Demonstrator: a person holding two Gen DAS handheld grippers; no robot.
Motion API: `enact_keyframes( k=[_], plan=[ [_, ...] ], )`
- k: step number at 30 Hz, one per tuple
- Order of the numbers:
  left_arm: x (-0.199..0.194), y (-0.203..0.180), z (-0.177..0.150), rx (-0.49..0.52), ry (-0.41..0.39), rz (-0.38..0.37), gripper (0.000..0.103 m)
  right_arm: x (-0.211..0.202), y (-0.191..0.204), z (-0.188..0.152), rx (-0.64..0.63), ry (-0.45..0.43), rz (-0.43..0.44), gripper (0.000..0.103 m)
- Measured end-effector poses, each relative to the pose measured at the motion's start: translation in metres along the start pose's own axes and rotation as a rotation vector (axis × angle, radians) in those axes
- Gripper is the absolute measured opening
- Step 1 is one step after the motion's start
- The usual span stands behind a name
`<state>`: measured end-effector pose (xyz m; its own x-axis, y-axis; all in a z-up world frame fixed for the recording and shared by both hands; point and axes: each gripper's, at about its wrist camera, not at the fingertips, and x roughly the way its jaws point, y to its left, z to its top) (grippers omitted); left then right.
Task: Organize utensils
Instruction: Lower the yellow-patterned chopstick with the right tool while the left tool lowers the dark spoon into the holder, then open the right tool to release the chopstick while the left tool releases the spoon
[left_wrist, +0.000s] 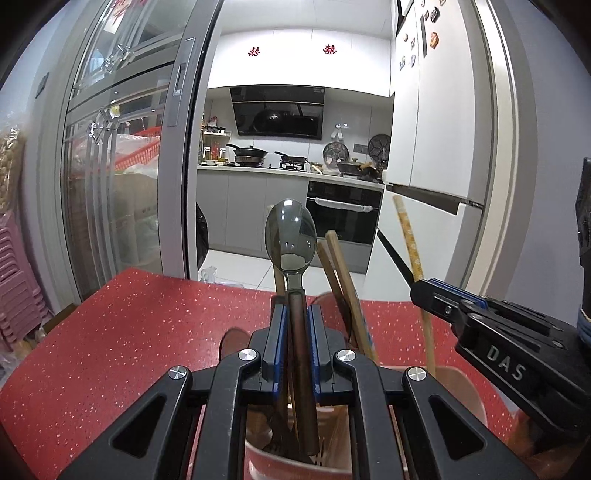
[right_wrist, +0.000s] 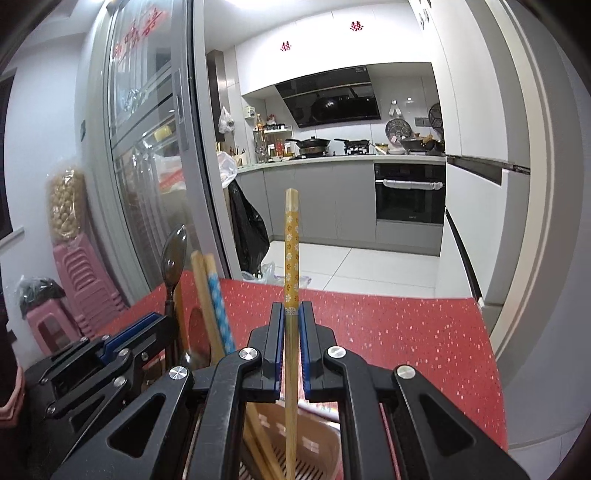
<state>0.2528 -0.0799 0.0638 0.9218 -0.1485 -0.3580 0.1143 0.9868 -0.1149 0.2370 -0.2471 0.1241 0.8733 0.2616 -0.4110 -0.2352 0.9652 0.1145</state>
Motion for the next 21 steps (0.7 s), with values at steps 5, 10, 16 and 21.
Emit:
enact_keyframes(
  k=[5, 10, 16, 21],
  plan=[
    [-0.006, -0.002, -0.005, 0.015, 0.018, 0.005, 0.037, -0.011, 0.0, -0.007, 0.008, 0.019, 0.014, 0.008],
    [-0.008, -0.002, -0.008, 0.023, 0.046, 0.006, 0.037, -0.015, 0.003, -0.01, 0.004, 0.049, 0.034, 0.008],
    [-0.009, -0.006, -0.012, 0.052, 0.088, 0.015, 0.037, -0.017, 0.009, -0.013, -0.015, 0.086, 0.045, 0.008],
    [-0.008, -0.005, -0.012, 0.046, 0.125, 0.011, 0.037, -0.012, 0.006, -0.013, 0.005, 0.121, 0.058, 0.008]
  ],
)
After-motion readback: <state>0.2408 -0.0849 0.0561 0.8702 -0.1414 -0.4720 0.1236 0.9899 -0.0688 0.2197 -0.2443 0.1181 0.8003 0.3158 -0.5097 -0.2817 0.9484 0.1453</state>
